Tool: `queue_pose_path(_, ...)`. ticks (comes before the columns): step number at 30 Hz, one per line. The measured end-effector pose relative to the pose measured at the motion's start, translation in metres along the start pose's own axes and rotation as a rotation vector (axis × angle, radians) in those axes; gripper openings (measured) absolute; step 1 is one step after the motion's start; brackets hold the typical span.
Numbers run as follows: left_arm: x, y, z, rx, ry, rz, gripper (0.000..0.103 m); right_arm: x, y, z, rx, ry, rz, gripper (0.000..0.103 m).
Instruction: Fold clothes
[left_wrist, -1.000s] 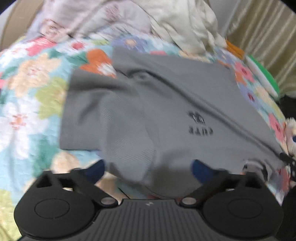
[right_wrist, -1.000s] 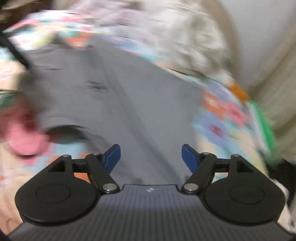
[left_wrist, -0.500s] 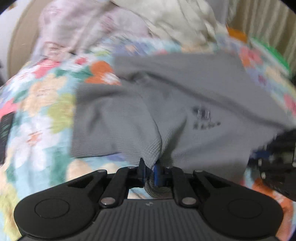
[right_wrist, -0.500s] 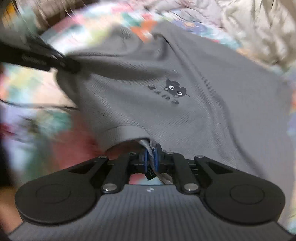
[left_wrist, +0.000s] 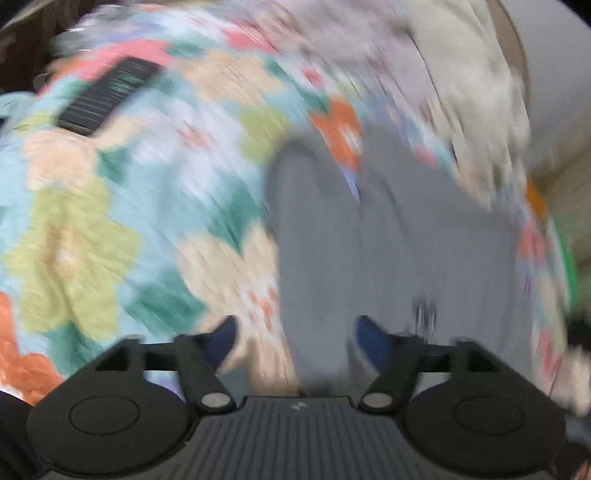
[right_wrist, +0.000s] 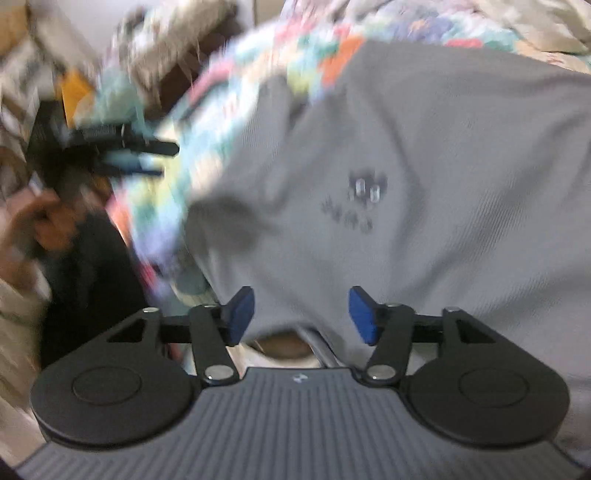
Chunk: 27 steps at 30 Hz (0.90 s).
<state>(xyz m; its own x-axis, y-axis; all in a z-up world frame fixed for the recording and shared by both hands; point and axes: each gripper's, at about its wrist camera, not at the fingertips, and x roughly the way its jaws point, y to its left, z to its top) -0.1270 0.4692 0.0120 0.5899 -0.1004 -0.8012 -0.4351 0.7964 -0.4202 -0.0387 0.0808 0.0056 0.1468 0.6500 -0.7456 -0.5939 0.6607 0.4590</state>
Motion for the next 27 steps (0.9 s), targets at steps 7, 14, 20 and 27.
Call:
queue_pose_path(7,0.091,-0.012,0.035,0.069,0.095,0.036,0.062,0.007,-0.012,0.026,0.159,-0.179,-0.035,0.063)
queue_pose_path(14,0.106,-0.059,-0.002,0.315,0.024,0.057,0.003,-0.003,-0.046,0.030,0.290,-0.259,-0.091,0.063)
queue_pose_path(20,0.095,-0.147,-0.080,0.789,-0.022,-0.052,0.004,-0.011,-0.070,0.026,0.391,-0.301,-0.080,0.063)
queue_pose_path(27,0.112,-0.188,-0.142,0.988,0.118,-0.133,0.026,0.015,-0.048,0.039,0.286,-0.212,-0.092,0.063)
